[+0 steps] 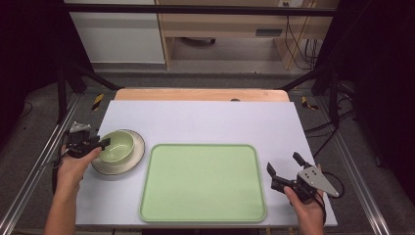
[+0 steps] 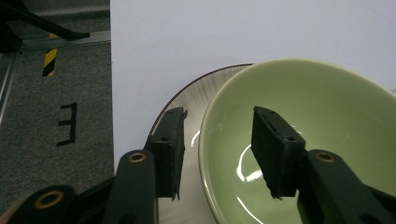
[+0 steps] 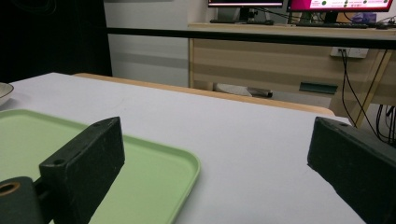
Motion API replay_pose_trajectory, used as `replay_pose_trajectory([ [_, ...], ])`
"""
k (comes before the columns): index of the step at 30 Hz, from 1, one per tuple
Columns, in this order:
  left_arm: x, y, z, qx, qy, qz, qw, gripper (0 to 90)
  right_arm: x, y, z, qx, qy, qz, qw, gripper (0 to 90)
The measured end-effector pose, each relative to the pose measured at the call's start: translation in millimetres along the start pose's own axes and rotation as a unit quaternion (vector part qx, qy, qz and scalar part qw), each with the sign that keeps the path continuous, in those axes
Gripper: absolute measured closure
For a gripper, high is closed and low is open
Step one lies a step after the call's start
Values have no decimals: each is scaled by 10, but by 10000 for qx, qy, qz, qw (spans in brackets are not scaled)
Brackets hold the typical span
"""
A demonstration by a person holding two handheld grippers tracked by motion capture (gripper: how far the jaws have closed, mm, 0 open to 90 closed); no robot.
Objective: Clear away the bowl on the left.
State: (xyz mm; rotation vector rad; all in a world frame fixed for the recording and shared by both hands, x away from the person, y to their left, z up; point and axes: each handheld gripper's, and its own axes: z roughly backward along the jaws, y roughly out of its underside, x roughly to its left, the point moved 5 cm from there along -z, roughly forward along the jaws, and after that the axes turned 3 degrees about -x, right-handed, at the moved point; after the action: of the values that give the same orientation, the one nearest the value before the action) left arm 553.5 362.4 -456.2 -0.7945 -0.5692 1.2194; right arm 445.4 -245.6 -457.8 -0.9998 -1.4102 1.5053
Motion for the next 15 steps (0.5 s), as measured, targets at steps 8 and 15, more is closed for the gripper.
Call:
replay_pose_trajectory([
  [8,39,52,-22,183,2,105,9998,608,6,3,-3,5,-22,0,10000,42],
  [15,36,76,-48,296,8,185,9994,646,14,9,-8,24,-46,22,10000,42],
])
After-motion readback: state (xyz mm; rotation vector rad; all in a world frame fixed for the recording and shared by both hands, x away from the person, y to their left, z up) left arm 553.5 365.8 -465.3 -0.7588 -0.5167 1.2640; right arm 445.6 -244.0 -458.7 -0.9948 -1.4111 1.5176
